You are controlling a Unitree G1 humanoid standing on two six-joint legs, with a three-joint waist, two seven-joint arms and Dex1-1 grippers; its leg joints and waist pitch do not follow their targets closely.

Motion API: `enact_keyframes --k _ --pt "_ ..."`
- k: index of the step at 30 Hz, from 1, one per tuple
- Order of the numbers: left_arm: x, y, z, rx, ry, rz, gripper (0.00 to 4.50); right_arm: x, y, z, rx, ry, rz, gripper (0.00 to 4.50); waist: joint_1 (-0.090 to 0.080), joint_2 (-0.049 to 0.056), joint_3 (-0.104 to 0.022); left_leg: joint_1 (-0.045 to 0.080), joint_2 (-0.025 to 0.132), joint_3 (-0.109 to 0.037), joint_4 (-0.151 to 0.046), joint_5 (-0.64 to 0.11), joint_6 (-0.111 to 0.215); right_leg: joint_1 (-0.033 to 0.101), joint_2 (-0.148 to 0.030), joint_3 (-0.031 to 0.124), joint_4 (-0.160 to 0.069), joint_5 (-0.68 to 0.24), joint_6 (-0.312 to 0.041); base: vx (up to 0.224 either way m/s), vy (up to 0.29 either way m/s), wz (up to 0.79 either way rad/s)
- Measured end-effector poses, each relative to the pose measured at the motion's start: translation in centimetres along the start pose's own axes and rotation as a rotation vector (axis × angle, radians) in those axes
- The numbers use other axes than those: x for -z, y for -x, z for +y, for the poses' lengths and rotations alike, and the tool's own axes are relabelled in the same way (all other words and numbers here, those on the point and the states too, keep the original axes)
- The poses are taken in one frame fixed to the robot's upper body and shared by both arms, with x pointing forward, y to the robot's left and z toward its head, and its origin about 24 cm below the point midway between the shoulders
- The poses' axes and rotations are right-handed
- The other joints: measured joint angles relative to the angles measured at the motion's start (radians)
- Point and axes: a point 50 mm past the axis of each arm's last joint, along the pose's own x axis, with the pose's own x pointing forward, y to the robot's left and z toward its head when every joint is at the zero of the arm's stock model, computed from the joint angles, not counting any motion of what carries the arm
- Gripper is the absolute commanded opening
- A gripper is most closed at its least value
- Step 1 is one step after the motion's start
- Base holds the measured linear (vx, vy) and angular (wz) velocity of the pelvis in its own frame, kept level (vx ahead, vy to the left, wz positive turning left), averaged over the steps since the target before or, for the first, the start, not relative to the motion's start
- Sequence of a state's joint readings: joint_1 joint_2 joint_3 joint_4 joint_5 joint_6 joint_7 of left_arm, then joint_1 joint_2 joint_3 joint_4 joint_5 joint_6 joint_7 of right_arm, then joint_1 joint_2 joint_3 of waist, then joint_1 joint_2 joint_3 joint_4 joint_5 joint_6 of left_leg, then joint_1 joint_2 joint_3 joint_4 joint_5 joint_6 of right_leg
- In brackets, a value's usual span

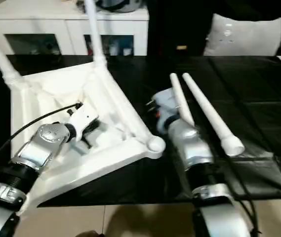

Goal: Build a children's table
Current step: Rotate table base

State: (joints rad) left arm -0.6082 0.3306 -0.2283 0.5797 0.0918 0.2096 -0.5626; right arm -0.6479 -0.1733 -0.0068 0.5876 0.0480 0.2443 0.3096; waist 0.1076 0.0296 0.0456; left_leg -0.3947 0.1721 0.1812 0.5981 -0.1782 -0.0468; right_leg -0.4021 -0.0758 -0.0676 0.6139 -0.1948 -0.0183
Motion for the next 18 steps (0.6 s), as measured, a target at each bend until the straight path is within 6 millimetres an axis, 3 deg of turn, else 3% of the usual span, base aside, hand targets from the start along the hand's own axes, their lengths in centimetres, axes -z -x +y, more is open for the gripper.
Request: enact_keyframes --k 4,14,18 --pt "-1.2 0.8 -1.2 0.097 0.021 -0.099 0.71 -0.2 0.5 -1.6 0.078 -0.044 0.133 4.5 0.008 0.0 0.0 0.0 0.0 0.0 0.0 0.0 0.0 0.0 0.0 0.0 0.001 0.0 0.0 0.0 0.0 0.0" --pt "-2.8 3.7 -3.7 0.358 0.004 -0.157 1.47 0.0 2.2 -5.0 0.235 -0.101 0.382 4.5 0.002 0.0 0.0 0.003 0.001 0.0 0.0 0.001 -0.002 0.0 0.001 0.001 0.004 0.0 0.0 0.0 0.0 0.0" --pt "-3.0 3.8 -3.8 0.362 0.003 -0.157 1.68 -0.1 2.5 -4.9 0.241 -0.125 0.419 4.5 0.002 0.0 0.0 0.004 0.001 0.0 0.0 0.002 -0.003 0.0 0.001 0.001 0.004 0.0 0.001 0.0 0.0 0.0"
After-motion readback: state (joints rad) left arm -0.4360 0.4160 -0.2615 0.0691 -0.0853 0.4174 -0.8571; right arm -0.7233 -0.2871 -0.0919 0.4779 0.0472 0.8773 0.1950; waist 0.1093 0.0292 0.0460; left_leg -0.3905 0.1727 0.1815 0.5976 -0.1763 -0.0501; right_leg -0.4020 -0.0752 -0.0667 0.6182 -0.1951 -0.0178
